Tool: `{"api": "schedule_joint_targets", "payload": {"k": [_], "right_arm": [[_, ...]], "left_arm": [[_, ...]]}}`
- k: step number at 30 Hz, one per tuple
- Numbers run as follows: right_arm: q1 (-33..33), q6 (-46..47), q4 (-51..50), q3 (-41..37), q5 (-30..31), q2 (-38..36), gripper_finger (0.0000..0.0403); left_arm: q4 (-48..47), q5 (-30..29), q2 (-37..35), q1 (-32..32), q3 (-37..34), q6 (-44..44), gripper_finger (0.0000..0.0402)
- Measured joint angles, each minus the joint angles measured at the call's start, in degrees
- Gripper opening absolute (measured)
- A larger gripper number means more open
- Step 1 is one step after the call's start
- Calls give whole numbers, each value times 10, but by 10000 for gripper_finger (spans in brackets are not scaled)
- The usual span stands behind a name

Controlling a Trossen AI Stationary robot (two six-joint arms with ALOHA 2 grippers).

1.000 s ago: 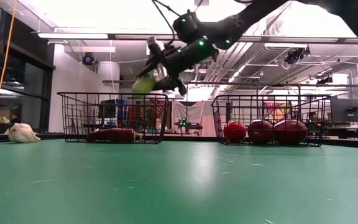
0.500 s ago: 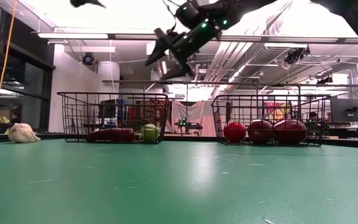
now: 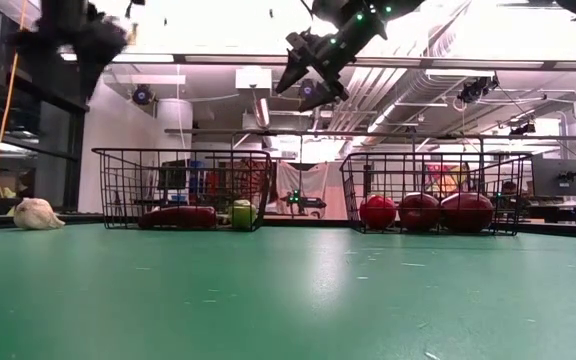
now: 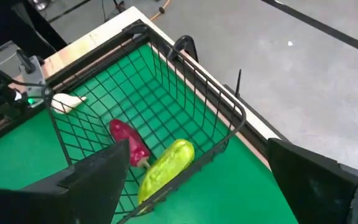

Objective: Sort produce into baskets
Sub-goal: Put the left white garlic into the left wire basket

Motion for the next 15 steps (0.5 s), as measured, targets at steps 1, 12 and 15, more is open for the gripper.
{"api": "schedule_joint_targets", "payload": {"k": [1,12,15], "right_arm": [[0,0,-1,0,0,0,369],[0,0,-6,-7,0,0,369],[0,2,-6,-7,0,0,369]], "left_arm": [[4,8,0,1,-23,0,364],[100,46,12,5,-202,95,364],[125,10,19,5,-211,145,364]]}}
